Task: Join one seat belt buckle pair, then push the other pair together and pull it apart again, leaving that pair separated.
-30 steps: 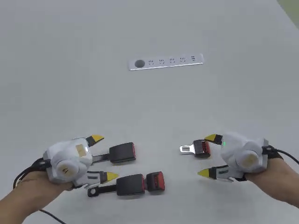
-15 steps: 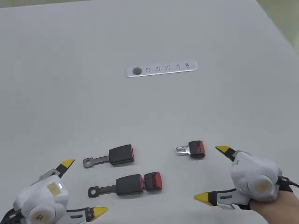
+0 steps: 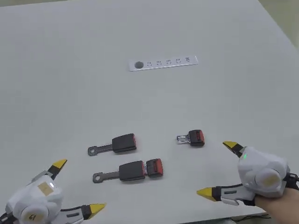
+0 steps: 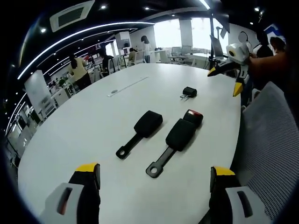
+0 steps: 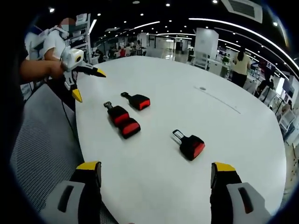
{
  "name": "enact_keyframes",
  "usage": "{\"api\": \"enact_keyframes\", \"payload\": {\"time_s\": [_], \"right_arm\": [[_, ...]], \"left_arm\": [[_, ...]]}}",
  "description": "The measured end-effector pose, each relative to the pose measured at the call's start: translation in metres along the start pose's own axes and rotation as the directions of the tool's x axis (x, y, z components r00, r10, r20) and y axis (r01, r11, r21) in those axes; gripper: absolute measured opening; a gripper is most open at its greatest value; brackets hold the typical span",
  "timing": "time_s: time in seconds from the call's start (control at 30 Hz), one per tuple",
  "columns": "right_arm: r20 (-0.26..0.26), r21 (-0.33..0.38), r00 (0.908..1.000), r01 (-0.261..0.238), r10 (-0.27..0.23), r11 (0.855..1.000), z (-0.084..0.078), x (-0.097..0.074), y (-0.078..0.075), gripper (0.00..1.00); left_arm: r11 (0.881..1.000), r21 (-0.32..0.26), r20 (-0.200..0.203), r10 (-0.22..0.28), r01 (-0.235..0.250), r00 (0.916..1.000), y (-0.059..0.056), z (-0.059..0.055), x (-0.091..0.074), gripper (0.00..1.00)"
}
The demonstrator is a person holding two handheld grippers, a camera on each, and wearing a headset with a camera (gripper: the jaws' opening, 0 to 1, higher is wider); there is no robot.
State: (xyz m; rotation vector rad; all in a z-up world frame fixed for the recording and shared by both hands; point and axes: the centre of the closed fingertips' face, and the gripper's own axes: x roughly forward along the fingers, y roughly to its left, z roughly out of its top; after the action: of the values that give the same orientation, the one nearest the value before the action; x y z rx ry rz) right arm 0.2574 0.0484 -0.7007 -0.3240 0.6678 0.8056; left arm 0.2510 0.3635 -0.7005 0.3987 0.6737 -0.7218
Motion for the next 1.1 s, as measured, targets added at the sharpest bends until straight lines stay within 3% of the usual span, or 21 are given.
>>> {"api": "enact_keyframes", "payload": {"time_s": [0.27,0.8,1.1], "right_arm": [[0.010,-0.011,0.9995,0.030,-0.030,0.999,0.002,-0.007,0.000,0.99],[0.023,-0.029,0.9978,0.063,-0.062,0.998,0.008,-0.020,0.001,0.99],[0.023,-0.024,0.9969,0.076,-0.076,0.997,0.005,-0.024,0.004,0.99]], "left_arm": [[0.999,-0.031,0.013,0.019,-0.019,0.9997,-0.007,0.002,-0.011,1.00],[0.998,-0.044,0.021,0.043,-0.042,0.9989,-0.004,-0.001,-0.020,1.00],[0.997,-0.065,0.043,0.037,-0.034,0.9984,-0.011,0.005,-0.025,1.00]]}}
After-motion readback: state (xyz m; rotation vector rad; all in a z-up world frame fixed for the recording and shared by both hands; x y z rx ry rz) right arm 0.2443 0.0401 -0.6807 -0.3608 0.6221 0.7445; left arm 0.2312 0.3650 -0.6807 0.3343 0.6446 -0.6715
